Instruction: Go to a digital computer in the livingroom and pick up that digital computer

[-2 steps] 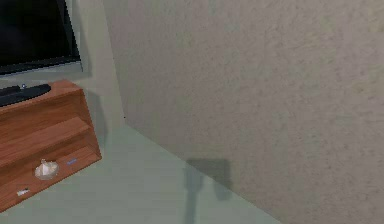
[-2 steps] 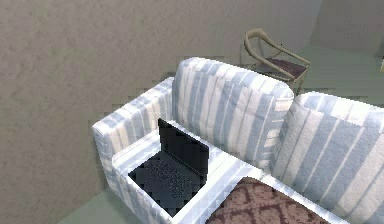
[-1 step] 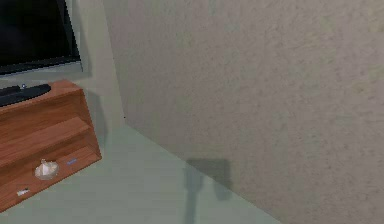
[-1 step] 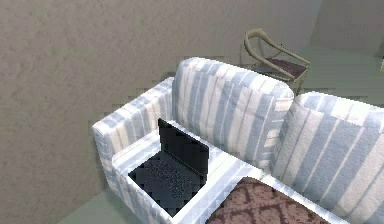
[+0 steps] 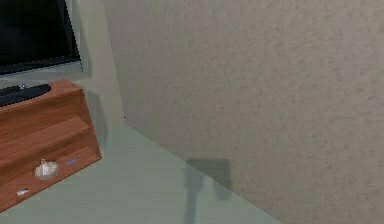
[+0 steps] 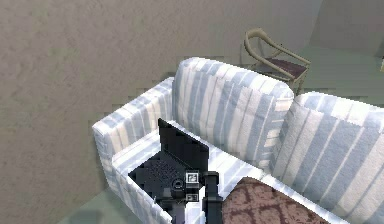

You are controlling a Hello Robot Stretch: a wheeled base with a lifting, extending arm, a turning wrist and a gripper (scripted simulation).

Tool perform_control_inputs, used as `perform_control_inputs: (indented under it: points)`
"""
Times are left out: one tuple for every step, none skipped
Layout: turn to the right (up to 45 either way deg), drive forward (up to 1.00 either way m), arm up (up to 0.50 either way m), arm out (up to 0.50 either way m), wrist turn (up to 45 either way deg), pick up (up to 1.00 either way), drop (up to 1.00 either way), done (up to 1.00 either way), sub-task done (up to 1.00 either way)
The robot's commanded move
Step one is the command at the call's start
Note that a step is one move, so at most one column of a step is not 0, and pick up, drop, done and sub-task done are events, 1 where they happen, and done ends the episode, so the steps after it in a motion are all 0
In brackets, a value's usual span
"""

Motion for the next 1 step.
perform_control_inputs:
  points:
    - [0.0,0.00,0.00,0.00,45.0,0.00,0.00,0.00,0.00]
